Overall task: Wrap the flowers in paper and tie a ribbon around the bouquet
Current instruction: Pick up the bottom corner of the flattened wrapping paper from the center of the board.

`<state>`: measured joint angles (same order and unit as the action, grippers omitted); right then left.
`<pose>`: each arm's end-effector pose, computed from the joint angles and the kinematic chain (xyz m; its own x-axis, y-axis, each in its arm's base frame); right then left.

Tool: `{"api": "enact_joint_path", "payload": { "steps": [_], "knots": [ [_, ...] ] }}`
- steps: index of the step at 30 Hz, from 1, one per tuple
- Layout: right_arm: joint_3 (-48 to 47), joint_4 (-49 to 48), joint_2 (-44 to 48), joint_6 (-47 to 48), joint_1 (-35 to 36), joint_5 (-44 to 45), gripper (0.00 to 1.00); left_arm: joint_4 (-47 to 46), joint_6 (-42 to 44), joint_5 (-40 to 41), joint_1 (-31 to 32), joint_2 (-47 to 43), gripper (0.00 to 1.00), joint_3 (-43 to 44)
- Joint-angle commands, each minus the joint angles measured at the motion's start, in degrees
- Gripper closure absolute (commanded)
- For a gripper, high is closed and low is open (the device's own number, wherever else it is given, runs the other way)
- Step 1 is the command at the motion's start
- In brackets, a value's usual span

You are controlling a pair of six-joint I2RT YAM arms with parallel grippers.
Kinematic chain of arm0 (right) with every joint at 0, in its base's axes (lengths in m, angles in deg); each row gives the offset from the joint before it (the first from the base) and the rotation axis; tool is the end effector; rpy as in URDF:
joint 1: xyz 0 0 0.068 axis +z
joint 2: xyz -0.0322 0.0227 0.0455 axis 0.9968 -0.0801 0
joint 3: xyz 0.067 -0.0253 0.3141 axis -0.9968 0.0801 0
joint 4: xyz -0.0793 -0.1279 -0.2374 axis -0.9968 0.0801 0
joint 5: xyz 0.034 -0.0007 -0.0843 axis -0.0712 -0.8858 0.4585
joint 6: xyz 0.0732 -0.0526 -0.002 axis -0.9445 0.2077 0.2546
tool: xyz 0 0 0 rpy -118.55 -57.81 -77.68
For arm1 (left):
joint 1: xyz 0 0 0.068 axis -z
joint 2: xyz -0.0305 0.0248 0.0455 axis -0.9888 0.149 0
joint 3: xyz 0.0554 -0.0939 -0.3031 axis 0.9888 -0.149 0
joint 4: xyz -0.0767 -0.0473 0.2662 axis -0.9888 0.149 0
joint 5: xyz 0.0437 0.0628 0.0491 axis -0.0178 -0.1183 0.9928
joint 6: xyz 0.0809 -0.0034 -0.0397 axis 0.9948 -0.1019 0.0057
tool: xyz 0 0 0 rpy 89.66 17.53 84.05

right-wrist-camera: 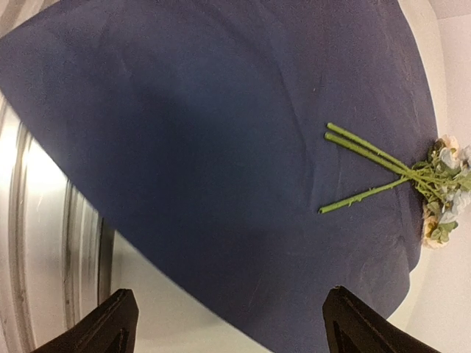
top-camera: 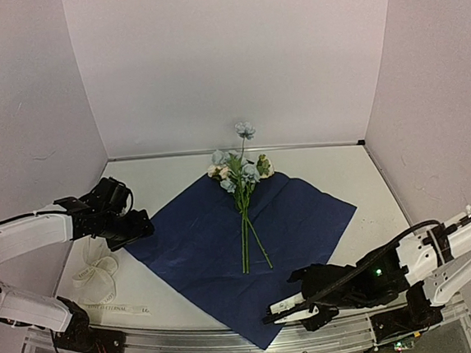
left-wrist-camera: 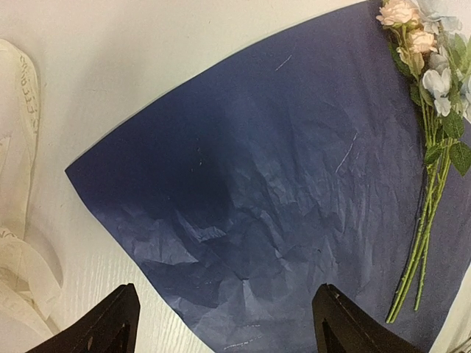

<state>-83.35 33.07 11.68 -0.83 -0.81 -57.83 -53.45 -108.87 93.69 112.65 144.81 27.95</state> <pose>0.0470 0.2682 0.1798 0.4339 -0.8231 -0.3664 -0.8430 -0.2274 -0.4876 0.2298 -0.1287 0.2131 -0.8364 -0.2894 -0.4655 -0.1523 0.9385 -0.3099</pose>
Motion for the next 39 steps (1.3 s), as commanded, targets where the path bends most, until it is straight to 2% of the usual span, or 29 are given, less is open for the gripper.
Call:
{"api": "enact_joint_path", "payload": {
  "steps": [1, 18, 27, 29, 33, 36, 39],
  "knots": [
    [-0.4, -11.9, -4.9, 2.6, 1.9, 5.3, 0.11, -2.0, 0.9, -0.4, 0.2, 0.1, 0.16, 1.8],
    [4.9, -15.4, -6.4, 2.6, 5.2, 10.4, 0.11, -1.0, 1.5, -0.5, 0.2, -0.2, 0.16, 2.0],
    [2.9, -17.8, -9.5, 2.5, 6.0, 12.4, 0.14, -1.4, 1.2, -0.9, 0.2, 0.7, 0.16, 2.6],
    [2.4, -17.8, -10.0, 2.4, 5.9, 12.6, 0.22, -1.5, 1.2, -0.9, 0.2, 0.7, 0.16, 2.8],
    [0.4, -17.8, -9.2, 2.1, 6.0, 12.8, 0.61, -1.4, 1.6, -1.3, 0.2, 0.7, 0.17, 3.1],
    [-1.9, -14.6, -7.4, 1.3, 5.8, 12.5, 0.84, -1.8, 2.5, -1.6, 0.2, 0.2, 0.17, 3.1],
    [-5.8, -5.6, -5.2, -2.7, 4.1, 10.3, 0.98, -2.7, 3.9, -2.6, 0.2, -1.0, 0.17, 2.9]
  ]
}}
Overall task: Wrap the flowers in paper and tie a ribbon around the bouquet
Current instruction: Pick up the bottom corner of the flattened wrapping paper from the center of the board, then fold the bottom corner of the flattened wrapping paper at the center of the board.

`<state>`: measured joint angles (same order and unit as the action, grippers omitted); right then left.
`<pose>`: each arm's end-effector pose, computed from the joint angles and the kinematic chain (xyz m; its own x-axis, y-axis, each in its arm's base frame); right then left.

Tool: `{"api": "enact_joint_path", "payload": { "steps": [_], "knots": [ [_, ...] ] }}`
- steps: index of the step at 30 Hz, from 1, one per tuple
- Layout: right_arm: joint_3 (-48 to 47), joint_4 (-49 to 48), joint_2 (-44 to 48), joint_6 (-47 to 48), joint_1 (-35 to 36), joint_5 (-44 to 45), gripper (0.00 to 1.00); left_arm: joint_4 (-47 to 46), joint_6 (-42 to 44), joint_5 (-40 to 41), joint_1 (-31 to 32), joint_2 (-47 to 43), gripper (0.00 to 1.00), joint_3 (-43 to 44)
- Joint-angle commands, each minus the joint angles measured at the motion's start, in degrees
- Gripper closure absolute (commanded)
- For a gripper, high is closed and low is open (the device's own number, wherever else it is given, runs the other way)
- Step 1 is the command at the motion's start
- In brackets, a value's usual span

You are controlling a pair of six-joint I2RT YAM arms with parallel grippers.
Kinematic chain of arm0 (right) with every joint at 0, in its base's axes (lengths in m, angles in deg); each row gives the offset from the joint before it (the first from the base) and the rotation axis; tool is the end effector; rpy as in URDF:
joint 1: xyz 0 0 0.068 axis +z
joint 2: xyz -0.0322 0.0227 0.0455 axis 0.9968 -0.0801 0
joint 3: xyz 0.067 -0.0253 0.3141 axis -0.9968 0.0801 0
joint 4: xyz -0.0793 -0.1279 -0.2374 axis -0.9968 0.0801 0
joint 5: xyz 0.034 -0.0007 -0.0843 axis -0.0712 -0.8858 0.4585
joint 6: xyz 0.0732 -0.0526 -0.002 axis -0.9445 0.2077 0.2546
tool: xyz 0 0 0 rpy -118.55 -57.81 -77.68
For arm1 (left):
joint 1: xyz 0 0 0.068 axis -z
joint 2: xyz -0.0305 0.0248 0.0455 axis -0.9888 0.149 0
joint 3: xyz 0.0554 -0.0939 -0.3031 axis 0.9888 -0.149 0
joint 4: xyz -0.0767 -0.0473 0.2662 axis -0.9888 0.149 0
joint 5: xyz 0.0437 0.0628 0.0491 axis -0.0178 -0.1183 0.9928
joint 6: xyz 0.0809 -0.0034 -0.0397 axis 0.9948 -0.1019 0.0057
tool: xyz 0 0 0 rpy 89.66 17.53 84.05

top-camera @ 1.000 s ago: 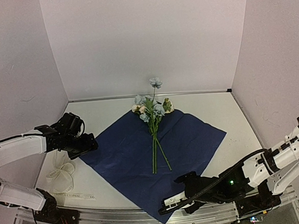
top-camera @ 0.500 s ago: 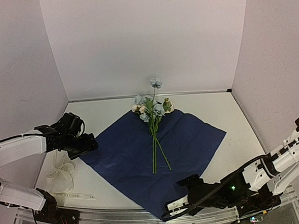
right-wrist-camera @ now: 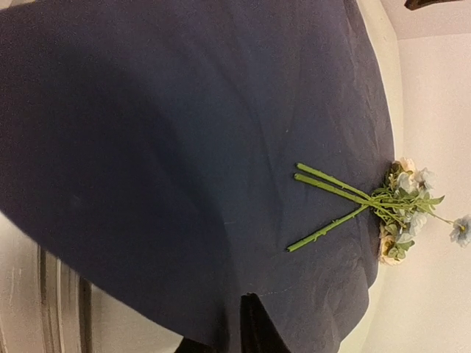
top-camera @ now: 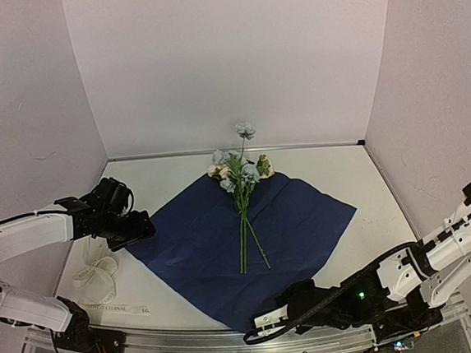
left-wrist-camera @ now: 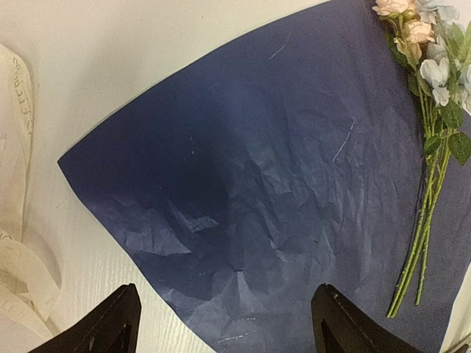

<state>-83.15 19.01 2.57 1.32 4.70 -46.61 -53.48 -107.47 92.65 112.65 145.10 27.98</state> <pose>0.0357 0.3056 0.1624 0.5018 -0.7991 -0.3312 -0.7394 -0.1975 -0.6437 0.2297 -0.1303 0.2120 -0.8477 -0.2631 -0.4606 -0.1258 0.9433 -0.3072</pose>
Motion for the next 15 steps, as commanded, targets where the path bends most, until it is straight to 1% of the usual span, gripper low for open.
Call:
{"api": "enact_joint_path", "payload": {
  "steps": [1, 4, 7, 11, 15],
  "knots": [
    [-7.5, 11.3, 4.6, -7.5, -2.5, -2.6, 1.0, -3.1, 2.9, -2.1, 0.2, -1.7, 0.17, 2.8],
    [-12.2, 20.5, 5.4, -14.0, -7.4, -6.4, 1.0, -4.5, 4.9, -4.0, 0.2, -3.2, 0.17, 3.1],
    [-18.5, 29.1, 3.1, -19.4, -13.2, -10.0, 1.0, -5.8, 7.2, -6.7, 0.3, -4.3, 0.18, 3.9],
    [-26.8, 35.6, -2.2, -25.7, -20.5, -13.8, 1.0, -8.4, 9.7, -10.7, 1.3, -5.9, 0.19, 4.8],
    [-35.5, 41.5, -9.2, -31.9, -27.0, -16.0, 1.0, -9.6, 12.7, -11.9, 5.3, -6.1, 0.2, 6.3]
  ]
}}
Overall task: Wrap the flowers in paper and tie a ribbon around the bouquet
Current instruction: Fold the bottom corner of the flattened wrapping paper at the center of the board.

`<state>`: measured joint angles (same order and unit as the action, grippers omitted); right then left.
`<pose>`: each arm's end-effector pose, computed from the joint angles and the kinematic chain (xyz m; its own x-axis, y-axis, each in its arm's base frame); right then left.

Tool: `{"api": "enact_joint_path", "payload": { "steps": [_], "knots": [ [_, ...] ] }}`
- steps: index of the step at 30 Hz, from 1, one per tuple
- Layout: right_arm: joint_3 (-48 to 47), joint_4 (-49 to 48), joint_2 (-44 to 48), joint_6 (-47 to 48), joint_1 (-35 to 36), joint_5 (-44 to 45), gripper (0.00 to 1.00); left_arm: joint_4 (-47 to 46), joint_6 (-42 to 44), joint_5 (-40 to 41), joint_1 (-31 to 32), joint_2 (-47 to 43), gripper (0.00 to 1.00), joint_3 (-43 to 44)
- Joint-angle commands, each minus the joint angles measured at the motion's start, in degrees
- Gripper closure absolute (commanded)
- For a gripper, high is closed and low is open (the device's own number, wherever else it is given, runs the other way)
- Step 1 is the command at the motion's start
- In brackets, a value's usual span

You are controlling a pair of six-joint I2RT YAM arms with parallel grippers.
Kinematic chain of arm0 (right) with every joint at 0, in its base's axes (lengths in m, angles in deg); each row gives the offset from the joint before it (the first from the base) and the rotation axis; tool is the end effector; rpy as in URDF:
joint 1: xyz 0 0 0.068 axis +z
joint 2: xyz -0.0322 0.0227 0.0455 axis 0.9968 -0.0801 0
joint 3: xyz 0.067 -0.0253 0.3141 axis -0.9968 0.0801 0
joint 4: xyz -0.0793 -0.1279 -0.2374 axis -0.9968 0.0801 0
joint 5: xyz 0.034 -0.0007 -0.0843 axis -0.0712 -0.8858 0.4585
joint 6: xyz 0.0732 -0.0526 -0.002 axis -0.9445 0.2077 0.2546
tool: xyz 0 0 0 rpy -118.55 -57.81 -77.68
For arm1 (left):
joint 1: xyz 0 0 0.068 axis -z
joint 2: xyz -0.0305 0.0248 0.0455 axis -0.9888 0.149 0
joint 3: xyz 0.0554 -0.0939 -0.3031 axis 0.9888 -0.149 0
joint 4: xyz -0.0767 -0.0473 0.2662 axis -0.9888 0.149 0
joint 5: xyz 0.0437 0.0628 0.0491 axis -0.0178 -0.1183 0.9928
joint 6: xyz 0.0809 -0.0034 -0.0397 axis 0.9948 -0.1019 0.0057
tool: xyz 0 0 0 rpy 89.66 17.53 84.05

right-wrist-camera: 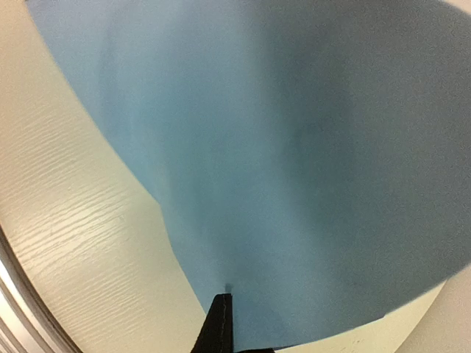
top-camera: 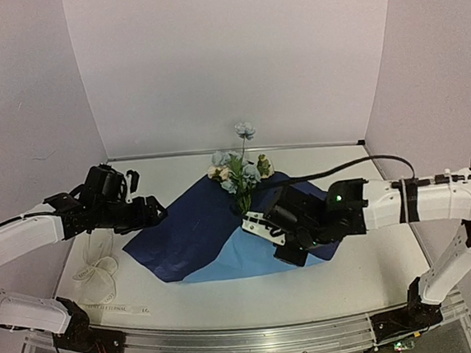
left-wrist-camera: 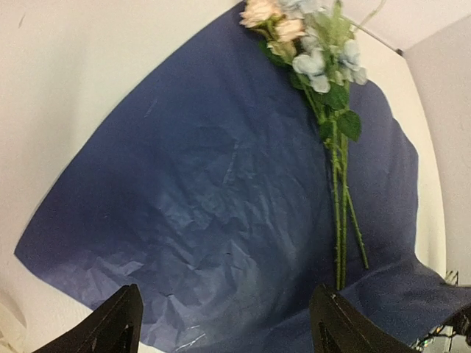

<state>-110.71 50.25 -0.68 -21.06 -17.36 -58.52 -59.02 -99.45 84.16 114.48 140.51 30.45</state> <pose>0.1516 0.3210 0.2553 -0.1375 -0.8652 -0.4822 -0.8916 0.3202 -0.3203 0.2268 -0.1527 0.2570 -0.8065 -0.1387 -0.5748 0.1541 0.8892 -0.4308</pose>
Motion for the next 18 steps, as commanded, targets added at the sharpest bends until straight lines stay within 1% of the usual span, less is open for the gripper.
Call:
{"api": "enact_joint_path", "payload": {
  "steps": [1, 3, 5, 9, 12, 15, 18],
  "knots": [
    [-10.4, 11.5, -8.0, -10.8, -6.2, -4.5, 1.0, -4.3, 5.5, -3.3, 4.9, -1.3, 0.2, 4.2],
    [-14.1, 12.4, -11.9, -14.3, -8.5, -5.3, 1.0, -5.0, 6.6, -3.2, 7.9, -0.7, 0.21, 4.4],
    [-17.3, 12.9, -15.2, -15.9, -10.0, -5.3, 1.0, -6.1, 7.1, -3.8, 10.2, -0.4, 0.23, 4.0],
    [-21.5, 12.9, -20.8, -18.4, -12.5, -5.3, 1.0, -10.9, 7.0, -8.1, 12.4, -0.5, 0.3, 1.3],
    [-24.0, 13.0, -24.3, -19.7, -13.8, -5.3, 1.0, -13.3, 7.6, -9.7, 15.0, 0.4, 0.35, 0.3],
    [-26.3, 13.4, -27.0, -20.0, -14.5, -4.1, 0.98, -15.3, 8.4, -10.9, 18.1, 3.3, 0.39, 0.1],
    [-28.1, 13.7, -28.6, -20.5, -15.1, -3.3, 0.96, -17.3, 8.5, -11.3, 21.0, 8.4, 0.46, 0.7]
  ]
}}
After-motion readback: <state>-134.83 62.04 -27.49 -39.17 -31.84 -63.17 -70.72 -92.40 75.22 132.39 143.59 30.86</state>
